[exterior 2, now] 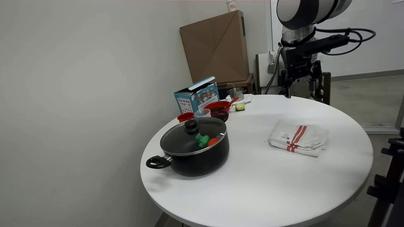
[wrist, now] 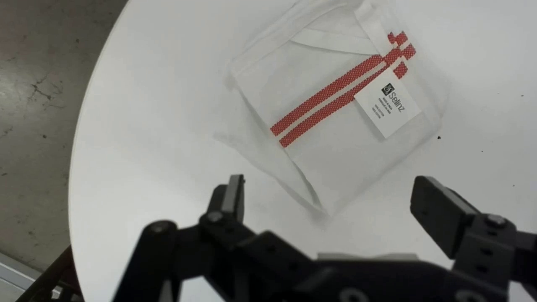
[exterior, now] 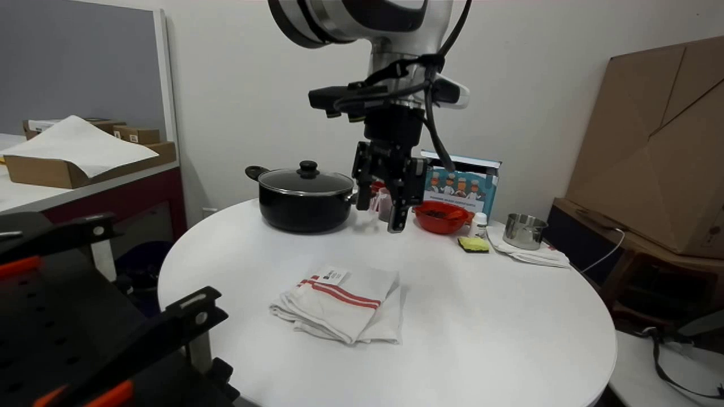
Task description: Use the towel to wipe the table
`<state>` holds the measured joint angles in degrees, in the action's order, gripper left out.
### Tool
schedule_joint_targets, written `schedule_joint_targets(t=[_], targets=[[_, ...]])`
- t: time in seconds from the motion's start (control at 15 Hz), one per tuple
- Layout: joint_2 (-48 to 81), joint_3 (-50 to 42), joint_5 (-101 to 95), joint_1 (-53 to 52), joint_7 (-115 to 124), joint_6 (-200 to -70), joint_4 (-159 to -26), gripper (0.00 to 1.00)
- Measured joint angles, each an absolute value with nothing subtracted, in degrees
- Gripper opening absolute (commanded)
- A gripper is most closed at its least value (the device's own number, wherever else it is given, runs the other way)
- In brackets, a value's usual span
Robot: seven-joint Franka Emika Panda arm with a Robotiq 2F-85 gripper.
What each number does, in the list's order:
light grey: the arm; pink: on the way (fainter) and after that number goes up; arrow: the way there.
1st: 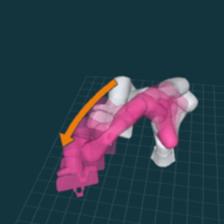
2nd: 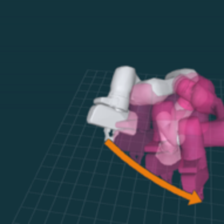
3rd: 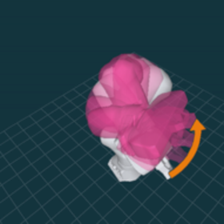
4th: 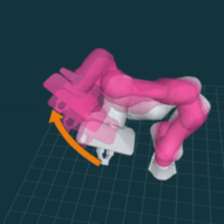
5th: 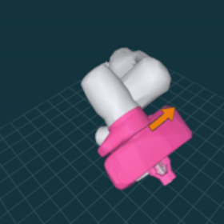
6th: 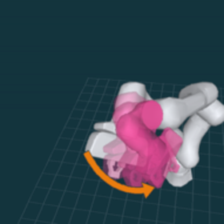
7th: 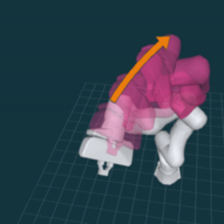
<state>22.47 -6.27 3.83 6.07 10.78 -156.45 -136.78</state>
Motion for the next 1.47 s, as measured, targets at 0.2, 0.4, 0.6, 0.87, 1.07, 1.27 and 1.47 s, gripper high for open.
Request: schedule_joint_targets(t=[0.2, 0.4, 0.6, 0.87, 1.07, 1.27, 1.47], targets=[[27.35, -5.23, 6.17, 6.21, 10.78, -156.86, -133.1, 1.0], [32.12, -4.06, 7.93, 6.31, 10.78, -156.86, -129.44, 1.0], [36.75, -3.29, 8.68, 6.31, 10.78, -156.86, -126.41, 1.0], [42.03, -2.81, 8.74, 6.23, 10.79, -156.86, -123.65, 0.83], [44.61, -2.68, 8.74, 6.22, 10.79, -156.86, -122.64, 0.64], [46.09, -2.67, 8.74, 6.23, 10.78, -156.86, -122.0, 0.39], [46.34, -2.78, 8.74, 6.23, 10.76, -156.86, -121.53, 0.17]])
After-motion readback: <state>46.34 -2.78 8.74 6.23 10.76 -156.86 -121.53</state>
